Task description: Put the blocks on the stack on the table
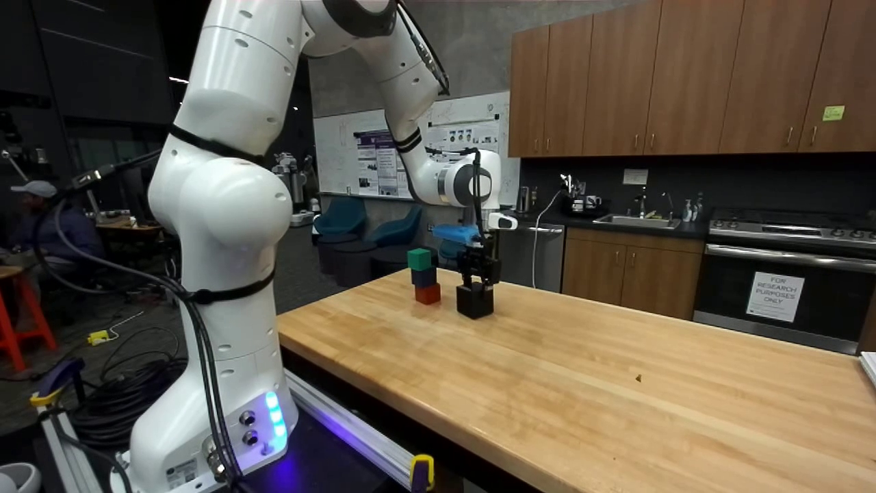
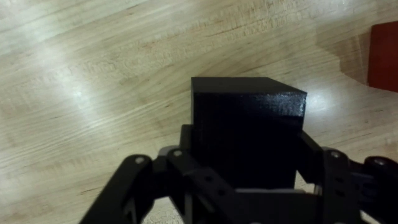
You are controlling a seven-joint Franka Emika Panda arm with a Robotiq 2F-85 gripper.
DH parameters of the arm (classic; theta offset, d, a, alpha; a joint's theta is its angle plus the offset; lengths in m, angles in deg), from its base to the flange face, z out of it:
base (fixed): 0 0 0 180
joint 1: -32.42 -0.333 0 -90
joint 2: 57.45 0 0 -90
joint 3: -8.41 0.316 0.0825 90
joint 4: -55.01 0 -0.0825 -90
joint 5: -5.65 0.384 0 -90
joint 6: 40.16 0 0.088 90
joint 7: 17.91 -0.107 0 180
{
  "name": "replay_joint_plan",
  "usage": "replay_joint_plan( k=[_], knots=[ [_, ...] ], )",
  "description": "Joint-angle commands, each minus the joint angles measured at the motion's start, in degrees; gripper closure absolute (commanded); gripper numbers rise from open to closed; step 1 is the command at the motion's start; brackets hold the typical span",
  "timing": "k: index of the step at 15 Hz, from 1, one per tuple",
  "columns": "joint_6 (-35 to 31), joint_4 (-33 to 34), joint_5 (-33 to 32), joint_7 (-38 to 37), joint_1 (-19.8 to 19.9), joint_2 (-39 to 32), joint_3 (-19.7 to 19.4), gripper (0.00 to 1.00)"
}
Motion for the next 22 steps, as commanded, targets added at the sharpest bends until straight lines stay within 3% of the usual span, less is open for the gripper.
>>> replay_joint_plan(
  k=[1, 3, 15, 18, 22],
  knots=[
    [1.83, 1.84, 1.18, 0.49, 0.18, -0.70, -0.17, 0.06],
    [1.91, 1.68, 1.00, 0.27, 0.04, -0.19, -0.25, 0.00],
    [2.49, -4.69, 0.42, -0.85, -1.46, 12.43, 0.42, 0.00],
    [5.96, -5.87, 1.55, -0.42, -1.58, 16.37, 1.24, 0.00],
    [13.73, -5.69, 8.21, -0.62, -1.83, 19.90, 2.71, 0.00]
  ],
)
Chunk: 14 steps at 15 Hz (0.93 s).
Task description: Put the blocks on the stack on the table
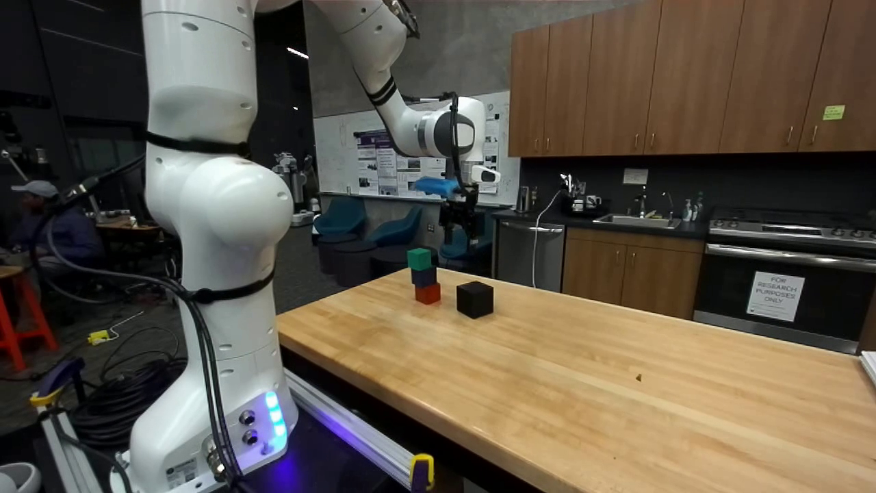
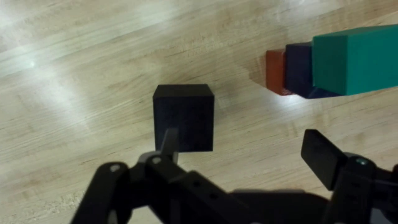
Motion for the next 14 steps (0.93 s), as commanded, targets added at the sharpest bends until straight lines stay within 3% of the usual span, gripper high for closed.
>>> replay_joint_plan(
  k=[1, 6, 14],
  knots=[
    [6.85, -0.95, 6.26, -0.67, -0.30, 4.11, 1.16, 0.00],
    [9.41, -1.10, 12.43, -1.75, -1.02, 4.69, 2.10, 0.00],
    [-1.21, -4.29, 3.91, 1.46, -3.76, 4.08, 5.11, 0.00]
  ],
)
